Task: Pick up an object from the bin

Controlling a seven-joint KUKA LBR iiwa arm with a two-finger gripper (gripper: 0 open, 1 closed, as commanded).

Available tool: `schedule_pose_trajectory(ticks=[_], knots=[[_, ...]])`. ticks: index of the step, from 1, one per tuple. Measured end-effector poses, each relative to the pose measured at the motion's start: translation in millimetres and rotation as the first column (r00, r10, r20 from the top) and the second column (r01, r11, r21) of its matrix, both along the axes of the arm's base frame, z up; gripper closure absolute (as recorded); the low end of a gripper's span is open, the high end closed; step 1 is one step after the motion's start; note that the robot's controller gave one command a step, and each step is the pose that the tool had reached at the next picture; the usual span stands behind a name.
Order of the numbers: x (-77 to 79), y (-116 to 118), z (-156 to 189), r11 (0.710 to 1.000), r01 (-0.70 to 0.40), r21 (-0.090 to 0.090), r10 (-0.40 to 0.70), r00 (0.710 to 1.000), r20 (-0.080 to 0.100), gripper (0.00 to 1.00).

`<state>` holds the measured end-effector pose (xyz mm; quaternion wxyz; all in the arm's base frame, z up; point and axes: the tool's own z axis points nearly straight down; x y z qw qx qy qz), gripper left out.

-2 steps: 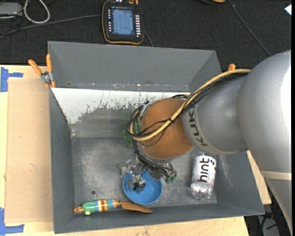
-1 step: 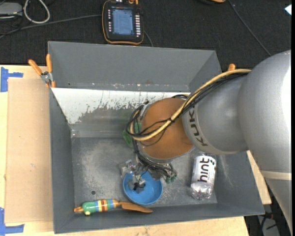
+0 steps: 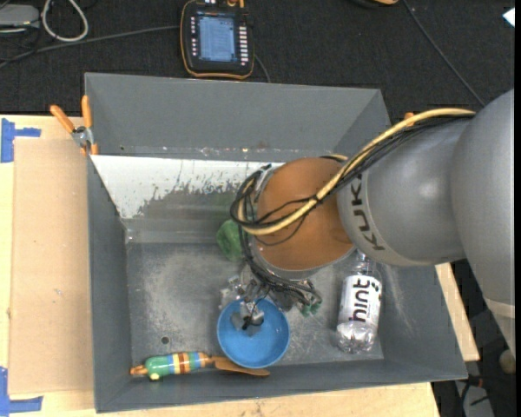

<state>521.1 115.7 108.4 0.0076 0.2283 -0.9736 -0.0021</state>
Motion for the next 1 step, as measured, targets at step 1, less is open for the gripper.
schedule_pose_trajectory(ticks=[1], knots=[[2.2, 1.2, 50.8, 1.0, 0.0, 0.002, 0.0, 1.0, 0.008, 1.0]])
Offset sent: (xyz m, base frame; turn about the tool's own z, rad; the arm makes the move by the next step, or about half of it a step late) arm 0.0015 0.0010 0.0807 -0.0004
